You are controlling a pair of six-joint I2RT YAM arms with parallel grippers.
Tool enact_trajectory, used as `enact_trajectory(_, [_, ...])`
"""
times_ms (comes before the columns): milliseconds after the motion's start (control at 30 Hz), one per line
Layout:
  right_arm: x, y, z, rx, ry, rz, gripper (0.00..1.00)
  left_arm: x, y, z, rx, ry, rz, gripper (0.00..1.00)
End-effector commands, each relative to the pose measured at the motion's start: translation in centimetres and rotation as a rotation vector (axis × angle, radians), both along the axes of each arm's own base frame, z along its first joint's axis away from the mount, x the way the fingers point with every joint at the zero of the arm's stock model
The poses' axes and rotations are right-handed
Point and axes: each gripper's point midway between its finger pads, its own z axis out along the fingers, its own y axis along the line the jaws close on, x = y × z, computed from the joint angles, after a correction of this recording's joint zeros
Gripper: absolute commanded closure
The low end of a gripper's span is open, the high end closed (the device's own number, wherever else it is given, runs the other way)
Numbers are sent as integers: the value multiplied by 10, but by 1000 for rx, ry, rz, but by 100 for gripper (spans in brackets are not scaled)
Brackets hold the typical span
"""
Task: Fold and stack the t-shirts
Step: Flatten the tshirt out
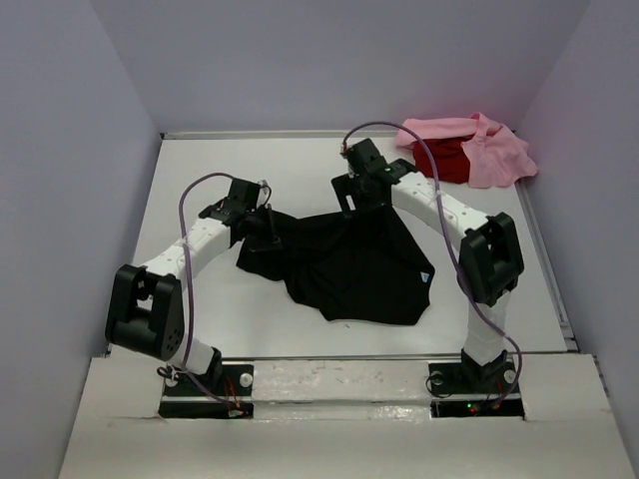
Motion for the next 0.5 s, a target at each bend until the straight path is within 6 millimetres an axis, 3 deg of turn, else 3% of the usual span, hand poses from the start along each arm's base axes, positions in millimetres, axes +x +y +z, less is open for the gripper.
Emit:
enact_trajectory(0, [18,-24,7,-505,-158,163,11,8,2,20,-4,-47,-8,100])
enact_trajectory(133, [8,-2,11,-391,-137,199,11,10,6,21,3,-50,-5,100])
enact_trajectory(467, [-1,-15,21,-458,-89,149,14,9,16,20,9,-51,4,100])
